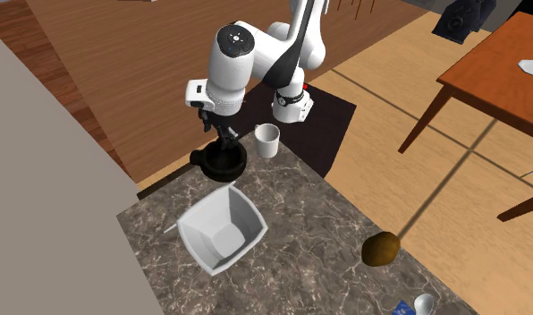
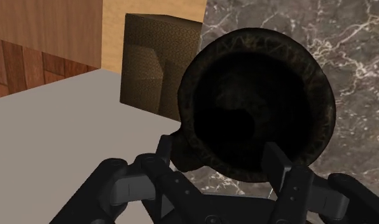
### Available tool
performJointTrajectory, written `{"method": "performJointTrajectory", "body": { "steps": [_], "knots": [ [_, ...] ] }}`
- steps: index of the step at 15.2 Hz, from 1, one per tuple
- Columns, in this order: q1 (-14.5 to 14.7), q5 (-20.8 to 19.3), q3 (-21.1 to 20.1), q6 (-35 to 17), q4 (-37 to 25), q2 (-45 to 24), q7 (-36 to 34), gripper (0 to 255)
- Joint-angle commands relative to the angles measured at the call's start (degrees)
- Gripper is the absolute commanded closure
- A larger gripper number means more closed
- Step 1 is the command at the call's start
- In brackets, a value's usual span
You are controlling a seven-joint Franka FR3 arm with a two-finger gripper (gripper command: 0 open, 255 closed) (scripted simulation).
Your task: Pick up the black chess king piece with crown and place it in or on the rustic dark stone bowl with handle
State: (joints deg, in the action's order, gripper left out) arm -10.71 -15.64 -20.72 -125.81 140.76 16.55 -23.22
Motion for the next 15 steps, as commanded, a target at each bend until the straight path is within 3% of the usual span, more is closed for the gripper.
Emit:
{"method": "performJointTrajectory", "body": {
  "steps": [1,4,8,15],
  "knots": [
    [0.0,0.0,0.0,0.0,0.0,0.0,0.0,0],
    [0.0,0.0,0.0,0.0,0.0,0.0,0.0,0],
    [1.5,2.6,-0.3,7.5,-4.3,3.4,1.6,0],
    [1.5,2.6,-0.3,7.5,-4.3,3.4,1.6,0]
  ]
}}
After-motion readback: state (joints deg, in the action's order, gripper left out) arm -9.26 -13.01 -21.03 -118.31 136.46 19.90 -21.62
